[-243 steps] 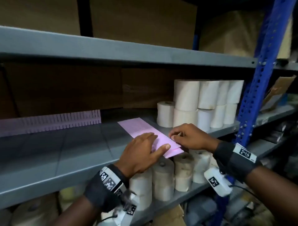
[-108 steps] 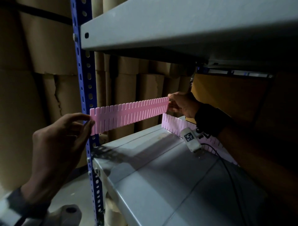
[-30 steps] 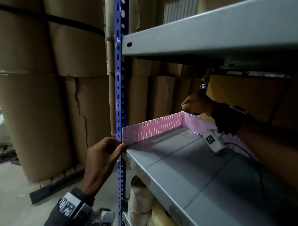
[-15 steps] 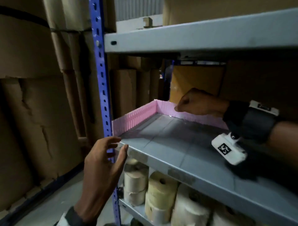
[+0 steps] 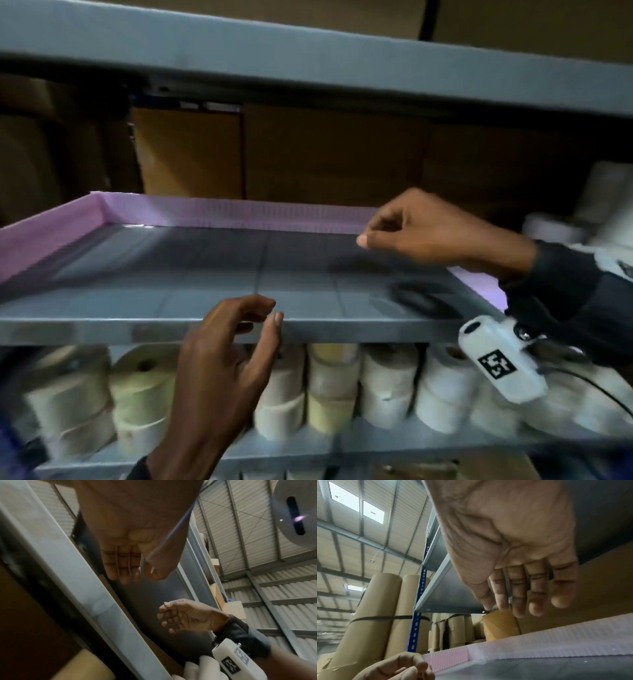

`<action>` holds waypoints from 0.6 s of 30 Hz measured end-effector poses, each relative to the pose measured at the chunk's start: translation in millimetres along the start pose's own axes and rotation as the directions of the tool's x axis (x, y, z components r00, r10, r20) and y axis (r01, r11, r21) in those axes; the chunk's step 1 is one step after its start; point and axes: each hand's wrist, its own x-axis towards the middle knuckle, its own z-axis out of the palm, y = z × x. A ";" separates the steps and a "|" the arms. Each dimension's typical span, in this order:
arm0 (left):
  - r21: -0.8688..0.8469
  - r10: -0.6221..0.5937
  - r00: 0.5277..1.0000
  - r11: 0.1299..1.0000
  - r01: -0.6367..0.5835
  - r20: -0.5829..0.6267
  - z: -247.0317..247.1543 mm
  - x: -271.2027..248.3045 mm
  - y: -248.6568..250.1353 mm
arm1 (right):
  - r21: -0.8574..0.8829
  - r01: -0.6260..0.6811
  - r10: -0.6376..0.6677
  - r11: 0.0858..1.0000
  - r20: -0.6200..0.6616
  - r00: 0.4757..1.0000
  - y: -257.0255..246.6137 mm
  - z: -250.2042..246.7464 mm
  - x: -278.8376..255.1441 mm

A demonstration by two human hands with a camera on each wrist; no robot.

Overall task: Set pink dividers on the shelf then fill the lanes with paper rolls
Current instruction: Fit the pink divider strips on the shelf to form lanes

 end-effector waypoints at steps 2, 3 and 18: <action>-0.040 0.013 0.999 0.999 -0.011 0.049 17.3 -0.5 14.4 | 0.040 -0.025 0.027 0.999 -0.063 0.998 32.5 -10.6 -16.7; -0.061 0.017 0.997 0.998 -0.012 0.070 30.0 -1.3 23.0 | 0.074 -0.042 0.048 0.996 -0.089 0.995 53.2 -17.6 -26.9; 0.024 0.113 0.869 0.990 -0.142 0.482 233.6 -20.8 126.3 | 0.119 -0.068 0.074 0.991 -0.043 0.996 278.8 -39.1 -89.8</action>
